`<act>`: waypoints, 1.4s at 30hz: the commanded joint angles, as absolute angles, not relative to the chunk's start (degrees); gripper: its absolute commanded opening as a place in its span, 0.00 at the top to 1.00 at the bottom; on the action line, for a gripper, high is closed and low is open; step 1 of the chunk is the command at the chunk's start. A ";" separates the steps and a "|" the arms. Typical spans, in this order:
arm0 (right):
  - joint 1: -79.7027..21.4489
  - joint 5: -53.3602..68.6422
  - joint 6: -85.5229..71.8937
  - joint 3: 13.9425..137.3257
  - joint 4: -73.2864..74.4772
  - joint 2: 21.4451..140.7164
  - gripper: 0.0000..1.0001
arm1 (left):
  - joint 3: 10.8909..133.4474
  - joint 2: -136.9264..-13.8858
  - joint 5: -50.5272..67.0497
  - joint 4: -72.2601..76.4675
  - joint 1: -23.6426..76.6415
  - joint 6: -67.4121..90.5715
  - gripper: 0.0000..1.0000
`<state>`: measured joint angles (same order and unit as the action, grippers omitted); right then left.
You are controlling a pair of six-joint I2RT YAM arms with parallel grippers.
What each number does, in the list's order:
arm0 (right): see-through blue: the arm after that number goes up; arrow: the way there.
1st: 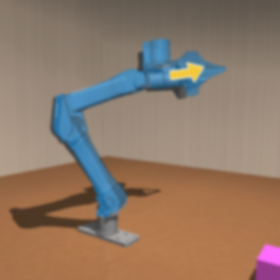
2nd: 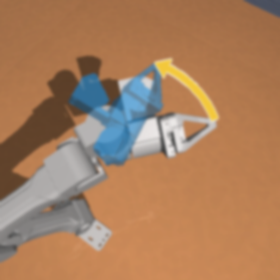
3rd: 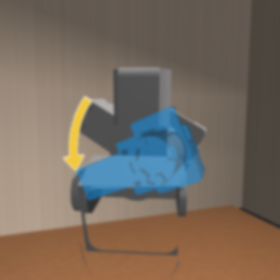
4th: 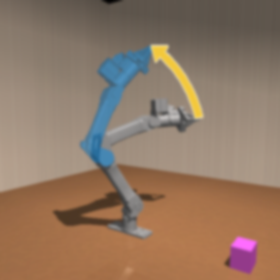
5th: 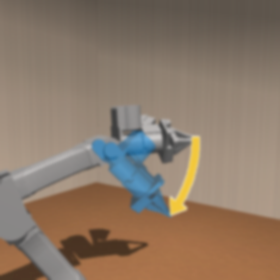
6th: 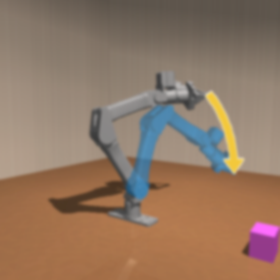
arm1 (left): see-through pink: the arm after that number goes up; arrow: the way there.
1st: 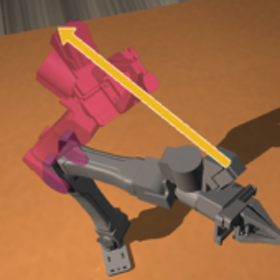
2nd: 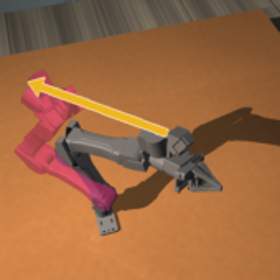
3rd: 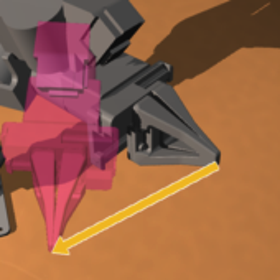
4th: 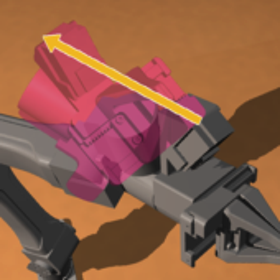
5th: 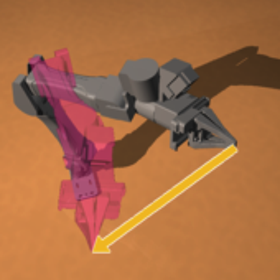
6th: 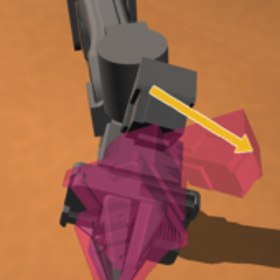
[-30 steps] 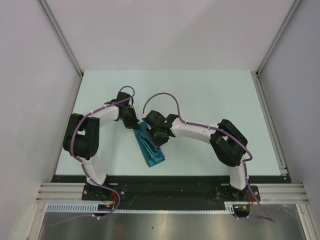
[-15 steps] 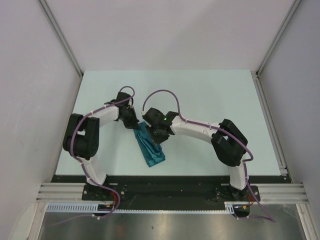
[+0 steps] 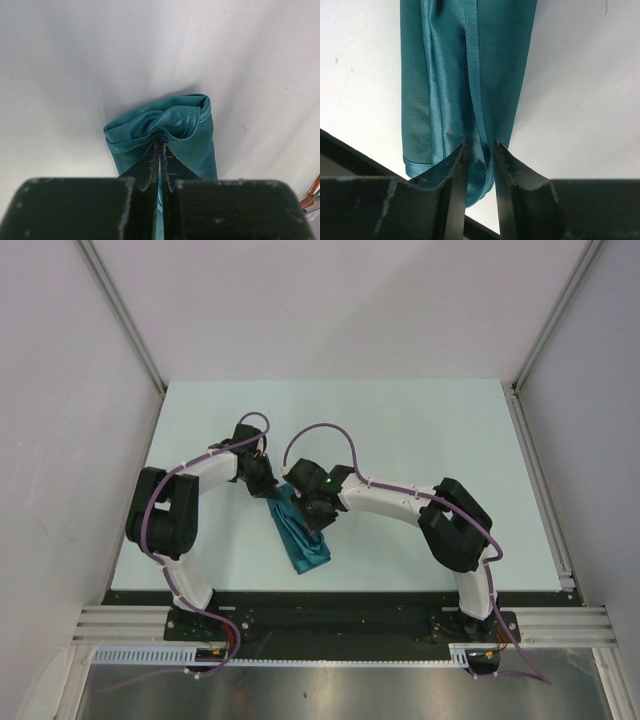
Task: Fold the napkin into a case and place the utensils inside
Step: Stuff the top corner of the smaller-rectangle-folded napkin into the folded napkin.
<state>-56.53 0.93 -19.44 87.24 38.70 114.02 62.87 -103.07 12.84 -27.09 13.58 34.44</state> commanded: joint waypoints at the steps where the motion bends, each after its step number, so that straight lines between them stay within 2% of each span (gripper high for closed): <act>1: -56.78 1.41 -18.90 87.01 38.06 114.87 0.69 | 62.67 -100.28 14.06 -26.98 13.36 33.57 0.97; 2: -56.78 1.23 -18.90 87.01 37.97 114.79 0.71 | 62.58 -100.28 14.06 -26.90 13.36 33.57 0.96; 7: -57.22 1.84 -19.34 87.80 37.71 114.43 0.95 | 62.23 -100.28 14.59 -26.54 13.36 33.92 0.97; 9: -58.01 3.25 -20.21 88.24 37.53 114.26 1.00 | 62.14 -100.28 14.76 -26.37 13.27 34.01 0.97; 12: -58.45 7.28 -22.67 88.07 35.78 114.17 1.00 | 61.44 -99.67 14.68 -25.93 13.27 34.28 0.95; 15: -58.54 10.54 -25.13 86.31 32.53 114.43 1.00 | 60.21 -97.83 14.15 -25.31 13.18 34.36 0.82; 16: -58.54 10.72 -25.48 86.13 32.00 114.87 1.00 | 60.03 -97.30 13.89 -25.31 13.18 34.19 0.72; 18: -58.54 10.55 -26.28 85.43 31.38 115.22 1.00 | 59.42 -95.28 13.80 -25.84 13.10 33.75 0.64; 19: -58.54 10.37 -26.28 84.99 30.94 115.22 1.00 | 59.24 -94.32 13.02 -26.10 13.10 33.58 0.56; 23: -58.36 9.93 -26.63 84.64 30.85 115.05 1.00 | 57.22 -89.13 11.61 -28.82 13.01 31.82 0.50; 24: -58.27 9.76 -26.72 84.46 30.85 114.87 1.00 | 55.04 -86.08 11.51 -29.26 13.01 31.90 0.51; 25: -58.36 9.67 -26.72 84.46 30.85 114.61 1.00 | 53.63 -84.65 11.43 -29.27 13.01 32.17 0.59; 28: -58.27 9.75 -26.89 84.55 30.94 114.08 1.00 | 46.07 -80.35 14.14 -28.30 13.01 34.53 0.67; 31: -58.27 9.67 -27.51 84.55 31.11 113.91 1.00 | 37.38 -76.58 17.48 -24.19 13.18 39.01 0.81; 34: -58.27 9.76 -28.21 84.29 30.85 113.82 1.00 | 31.04 -74.71 17.49 -20.58 14.41 40.78 0.85; 42: -58.89 10.46 -30.85 84.46 29.80 113.64 1.00 | 27.69 -78.75 18.02 -15.38 19.50 43.41 0.94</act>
